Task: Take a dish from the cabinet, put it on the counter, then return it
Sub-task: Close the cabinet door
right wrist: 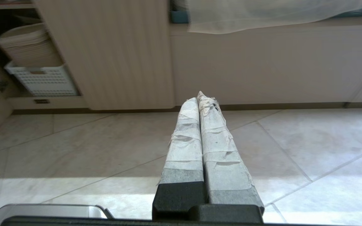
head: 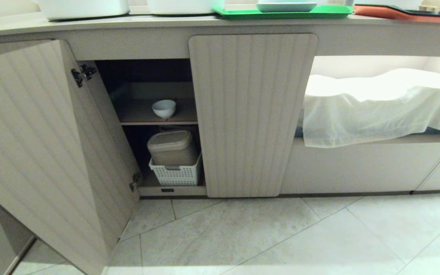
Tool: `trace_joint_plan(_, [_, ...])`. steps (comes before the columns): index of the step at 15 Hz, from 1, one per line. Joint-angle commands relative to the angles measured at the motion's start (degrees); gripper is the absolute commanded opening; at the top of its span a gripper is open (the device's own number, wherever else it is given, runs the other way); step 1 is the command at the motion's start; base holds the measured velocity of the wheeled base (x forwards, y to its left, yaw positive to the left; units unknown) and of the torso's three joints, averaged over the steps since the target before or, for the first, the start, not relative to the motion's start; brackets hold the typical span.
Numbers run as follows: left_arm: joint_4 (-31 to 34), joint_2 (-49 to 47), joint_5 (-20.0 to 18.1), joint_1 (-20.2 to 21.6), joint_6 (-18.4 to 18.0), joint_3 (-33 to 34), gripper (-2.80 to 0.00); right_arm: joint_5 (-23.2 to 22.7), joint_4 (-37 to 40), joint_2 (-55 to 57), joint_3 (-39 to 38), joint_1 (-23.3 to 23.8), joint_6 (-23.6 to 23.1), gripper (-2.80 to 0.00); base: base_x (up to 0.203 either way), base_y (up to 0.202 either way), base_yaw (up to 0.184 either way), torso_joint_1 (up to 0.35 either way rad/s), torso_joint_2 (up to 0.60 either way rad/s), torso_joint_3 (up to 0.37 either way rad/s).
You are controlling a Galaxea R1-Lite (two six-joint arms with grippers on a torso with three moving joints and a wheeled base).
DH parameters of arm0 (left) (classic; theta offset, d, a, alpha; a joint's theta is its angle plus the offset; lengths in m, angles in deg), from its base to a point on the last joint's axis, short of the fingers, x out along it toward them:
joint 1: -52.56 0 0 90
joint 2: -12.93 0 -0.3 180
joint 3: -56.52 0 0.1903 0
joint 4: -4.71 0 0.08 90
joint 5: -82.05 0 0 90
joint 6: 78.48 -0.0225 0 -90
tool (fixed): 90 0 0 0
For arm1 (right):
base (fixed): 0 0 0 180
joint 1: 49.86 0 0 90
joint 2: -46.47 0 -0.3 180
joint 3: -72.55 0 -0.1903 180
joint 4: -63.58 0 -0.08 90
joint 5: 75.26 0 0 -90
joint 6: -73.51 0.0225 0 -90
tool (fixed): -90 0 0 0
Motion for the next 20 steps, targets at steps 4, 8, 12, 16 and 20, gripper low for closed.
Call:
trace_joint_plan(4, [0.0,0.0,0.0,0.0,0.0,0.0,-2.8,0.0,0.0,0.0,0.0,0.0,0.0,-2.8,0.0,0.193,-0.003,-0.002,0.0,0.001])
trace_joint_plan(8, [-0.1,0.0,0.0,0.0,0.1,0.0,-2.8,0.0,0.0,0.0,0.0,0.0,0.0,-2.8,0.0,0.195,-0.002,0.001,0.0,0.0])
trace_joint_plan(12, [0.0,0.0,0.0,0.0,0.1,0.0,-2.8,0.0,0.0,0.0,0.0,0.0,0.0,-2.8,0.0,0.195,-0.001,0.002,0.0,0.001])
trace_joint_plan(16, [0.0,0.0,0.0,0.0,0.0,0.0,-2.8,0.0,0.0,0.0,0.0,0.0,0.0,-2.8,0.0,0.189,-0.002,0.003,0.0,0.004])
trace_joint_plan(20, [0.0,0.0,0.0,0.0,0.0,0.0,-2.8,0.0,0.0,0.0,0.0,0.0,0.0,-2.8,0.0,0.029,0.0,0.002,0.0,0.001])
